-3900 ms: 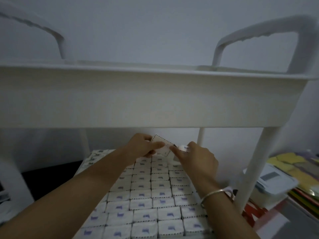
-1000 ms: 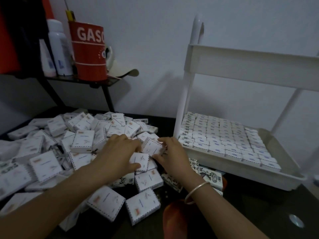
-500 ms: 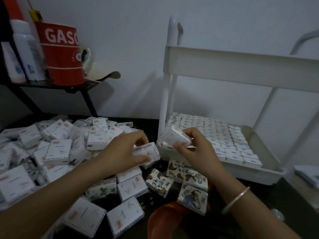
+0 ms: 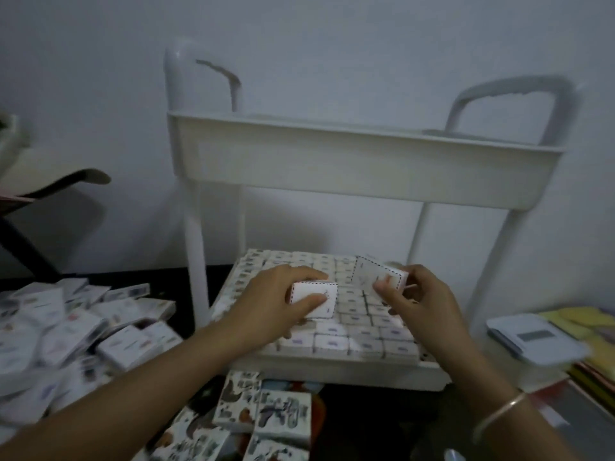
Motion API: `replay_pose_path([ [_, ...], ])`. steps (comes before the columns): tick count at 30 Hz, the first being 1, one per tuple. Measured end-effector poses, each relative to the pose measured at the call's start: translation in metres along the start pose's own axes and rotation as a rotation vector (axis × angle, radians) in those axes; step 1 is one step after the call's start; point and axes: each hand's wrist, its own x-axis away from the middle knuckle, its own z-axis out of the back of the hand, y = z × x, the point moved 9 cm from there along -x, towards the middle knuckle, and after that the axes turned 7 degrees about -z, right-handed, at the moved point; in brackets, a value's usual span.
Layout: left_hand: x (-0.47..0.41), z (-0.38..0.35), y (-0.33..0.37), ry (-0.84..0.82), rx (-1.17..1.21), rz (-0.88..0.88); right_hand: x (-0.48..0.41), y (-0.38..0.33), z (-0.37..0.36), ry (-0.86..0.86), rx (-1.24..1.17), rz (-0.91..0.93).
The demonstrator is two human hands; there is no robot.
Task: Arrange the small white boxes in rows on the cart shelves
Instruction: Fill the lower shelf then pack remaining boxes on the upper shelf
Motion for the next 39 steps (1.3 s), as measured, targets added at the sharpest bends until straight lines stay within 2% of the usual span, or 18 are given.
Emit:
replay_pose_path([
  [9,-0.059,-0.048,-0.076,0.056,0.052,0.329,-0.087,0.032,0.011,0.235,0.244,-0.088],
  [13,-0.084,-0.053,-0.094,0.134,0.145,0.325,-0.124,0.019,-0.01,0.289,0.45,0.093],
  [16,-0.098,-0.053,-0.107,0.185,0.206,0.312,-0.14,0.025,-0.036,0.233,0.691,0.133],
  [18,-0.103,-0.054,-0.117,0.213,0.248,0.33,-0.146,0.033,-0.043,0.199,0.736,0.121],
  [23,-0.113,-0.053,-0.127,0.267,0.285,0.33,-0.151,0.059,-0.045,0.112,0.611,0.049],
  [27,-0.132,-0.053,-0.119,0.282,0.27,0.276,-0.15,0.086,-0.059,-0.075,0.567,-0.051],
  [33,-0.175,-0.069,-0.098,0.223,0.153,0.188,-0.147,0.091,-0.067,-0.134,0.59,-0.122],
  [36,-0.192,-0.085,-0.088,0.113,0.101,0.143,-0.144,0.099,-0.063,-0.112,0.268,-0.279],
  [39,-0.201,-0.1,-0.083,-0.014,0.004,0.082,-0.14,0.115,-0.055,-0.018,0.001,-0.463],
])
